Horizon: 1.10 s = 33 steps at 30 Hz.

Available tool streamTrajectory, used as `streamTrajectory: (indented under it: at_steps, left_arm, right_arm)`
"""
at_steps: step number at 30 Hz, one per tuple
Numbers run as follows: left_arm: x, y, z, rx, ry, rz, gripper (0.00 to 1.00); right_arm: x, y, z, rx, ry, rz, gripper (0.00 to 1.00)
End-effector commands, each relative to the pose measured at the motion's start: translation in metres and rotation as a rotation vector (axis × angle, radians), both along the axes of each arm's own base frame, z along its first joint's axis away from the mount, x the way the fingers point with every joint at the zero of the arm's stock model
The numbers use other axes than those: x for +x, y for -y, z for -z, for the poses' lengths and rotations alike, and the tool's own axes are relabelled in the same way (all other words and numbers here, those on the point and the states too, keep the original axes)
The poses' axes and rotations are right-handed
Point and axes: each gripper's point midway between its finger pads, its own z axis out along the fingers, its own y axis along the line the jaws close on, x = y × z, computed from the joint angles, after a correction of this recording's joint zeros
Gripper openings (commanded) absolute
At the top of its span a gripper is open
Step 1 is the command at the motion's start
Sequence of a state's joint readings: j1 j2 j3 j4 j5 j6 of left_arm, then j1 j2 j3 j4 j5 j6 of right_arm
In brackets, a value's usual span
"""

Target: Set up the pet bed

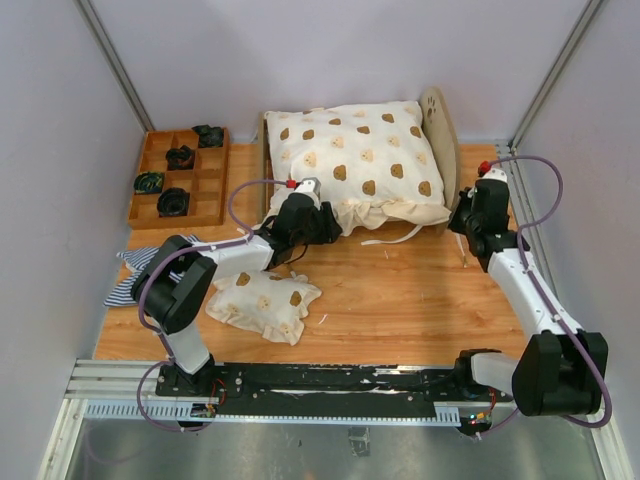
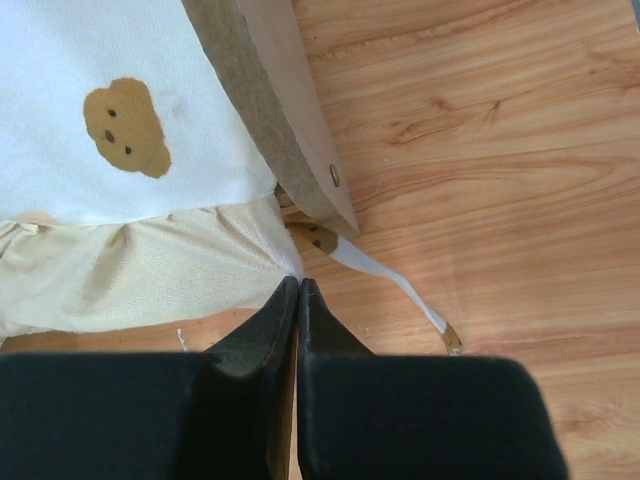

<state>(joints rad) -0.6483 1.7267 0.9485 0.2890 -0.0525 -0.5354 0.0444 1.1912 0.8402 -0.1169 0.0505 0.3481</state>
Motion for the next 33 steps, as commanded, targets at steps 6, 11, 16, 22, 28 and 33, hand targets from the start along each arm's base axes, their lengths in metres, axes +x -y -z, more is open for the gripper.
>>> streamTrajectory:
  at_steps: [6,11,16,22,28,33]
  left_arm:
    - [0.004,-0.009,-0.04,-0.034,0.066,-0.002,0.53]
    - [-0.009,-0.011,-0.062,-0.062,0.107,0.041,0.54]
    - [-0.018,-0.025,-0.068,-0.036,0.129,0.021,0.54]
    - [-0.025,-0.023,-0.063,-0.056,0.126,0.056,0.54]
    - [-0.032,0.0,-0.059,-0.131,0.101,0.155,0.56]
    - [-0.028,0.01,-0.055,-0.167,0.076,0.162,0.56]
  right_arm:
    - [-0.013,0.009,-0.021,-0.076,-0.06,-0.015,0.32]
    - [-0.029,-0.025,-0.022,-0.058,-0.055,-0.118,0.45]
    - [-0.031,-0.082,-0.019,-0.017,0.101,-0.299,0.43]
    - [-0.026,-0.124,0.002,0.151,0.188,-0.281,0.42]
    - [0.005,-0.142,0.007,0.144,0.205,-0.299,0.41]
    - [0.018,-0.137,0.008,0.086,0.196,-0.273,0.42]
